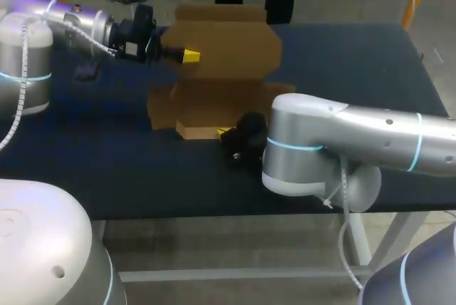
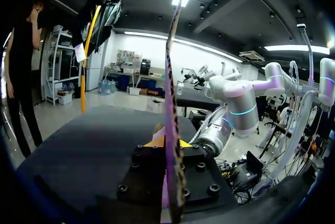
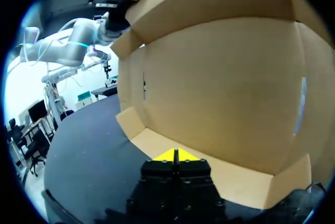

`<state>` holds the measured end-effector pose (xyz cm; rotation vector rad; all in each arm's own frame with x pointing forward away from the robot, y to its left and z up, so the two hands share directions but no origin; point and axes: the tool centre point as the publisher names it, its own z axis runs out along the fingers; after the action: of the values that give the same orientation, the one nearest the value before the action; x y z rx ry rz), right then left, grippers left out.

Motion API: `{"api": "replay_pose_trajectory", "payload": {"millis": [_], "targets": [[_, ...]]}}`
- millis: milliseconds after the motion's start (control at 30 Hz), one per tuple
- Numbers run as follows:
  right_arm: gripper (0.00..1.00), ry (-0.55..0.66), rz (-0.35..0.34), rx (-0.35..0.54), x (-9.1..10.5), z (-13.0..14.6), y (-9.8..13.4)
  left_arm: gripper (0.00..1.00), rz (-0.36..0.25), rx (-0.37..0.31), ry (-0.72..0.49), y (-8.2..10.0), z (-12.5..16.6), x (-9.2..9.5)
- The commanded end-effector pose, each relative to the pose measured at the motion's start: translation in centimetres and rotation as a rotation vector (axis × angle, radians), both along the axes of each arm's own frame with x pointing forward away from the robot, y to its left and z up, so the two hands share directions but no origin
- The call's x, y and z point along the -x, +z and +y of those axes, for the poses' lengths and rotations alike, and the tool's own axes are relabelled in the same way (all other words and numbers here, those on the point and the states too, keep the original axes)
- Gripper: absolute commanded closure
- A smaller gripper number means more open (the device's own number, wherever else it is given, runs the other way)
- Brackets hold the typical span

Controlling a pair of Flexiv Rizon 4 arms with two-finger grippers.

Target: Assemble the packaging by folding the flat box into shape, placing the metal phone stand inside, and closing the box properly

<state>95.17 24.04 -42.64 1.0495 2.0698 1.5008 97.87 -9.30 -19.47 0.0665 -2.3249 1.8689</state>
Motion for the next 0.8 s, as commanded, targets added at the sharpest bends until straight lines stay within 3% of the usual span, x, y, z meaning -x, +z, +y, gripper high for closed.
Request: {"api": "replay_pose_trajectory", "payload": {"millis": [33, 433, 800], "targets": [[1.0, -0.008, -0.002, 0.002, 0.0, 0.4, -0.5, 1.0, 0.014, 0.003, 0.018, 0.0, -0.1, 1.3], [1.0, -0.008, -0.002, 0.002, 0.0, 0.4, -0.5, 1.0, 0.084, 0.019, 0.04, -0.5, -0.4, 3.1], [1.0, -0.008, -0.002, 0.002, 0.0, 0.4, -0.5, 1.0, 0.074, 0.023, 0.051, -1.6, -0.3, 4.0]]}}
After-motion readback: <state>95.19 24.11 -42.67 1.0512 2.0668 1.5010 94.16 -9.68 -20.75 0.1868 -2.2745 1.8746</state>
